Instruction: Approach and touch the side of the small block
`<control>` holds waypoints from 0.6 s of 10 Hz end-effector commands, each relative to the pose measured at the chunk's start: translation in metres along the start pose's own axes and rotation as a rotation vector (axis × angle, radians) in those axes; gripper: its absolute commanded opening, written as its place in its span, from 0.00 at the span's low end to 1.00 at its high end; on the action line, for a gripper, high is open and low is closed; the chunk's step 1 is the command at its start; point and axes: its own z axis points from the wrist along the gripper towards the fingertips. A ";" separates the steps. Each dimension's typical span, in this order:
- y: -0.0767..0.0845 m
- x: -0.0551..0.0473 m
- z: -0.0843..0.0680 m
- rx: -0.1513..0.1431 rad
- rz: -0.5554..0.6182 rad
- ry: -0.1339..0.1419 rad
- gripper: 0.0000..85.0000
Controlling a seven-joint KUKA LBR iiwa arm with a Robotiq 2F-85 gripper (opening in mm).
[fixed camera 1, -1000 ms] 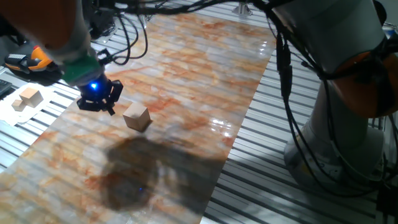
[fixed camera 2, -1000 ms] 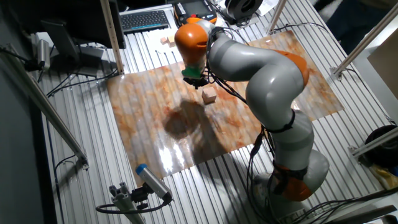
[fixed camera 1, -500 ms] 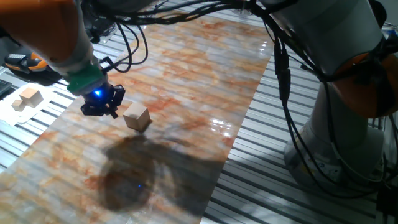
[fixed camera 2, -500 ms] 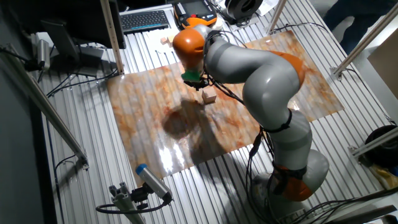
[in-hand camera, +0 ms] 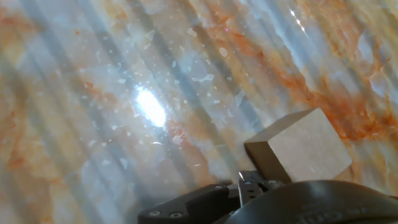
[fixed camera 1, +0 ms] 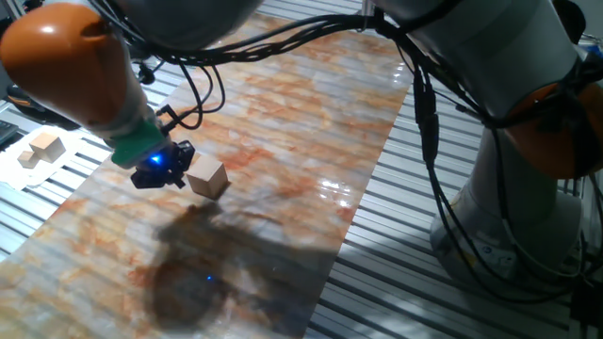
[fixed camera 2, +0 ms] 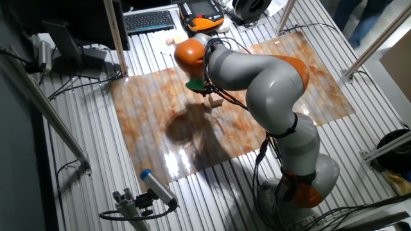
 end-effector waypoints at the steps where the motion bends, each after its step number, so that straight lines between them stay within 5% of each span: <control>1: -0.001 -0.001 0.003 0.002 -0.003 -0.003 0.00; 4: -0.007 -0.002 0.017 -0.003 -0.009 -0.019 0.00; 6: -0.005 0.001 0.020 0.019 -0.011 -0.029 0.00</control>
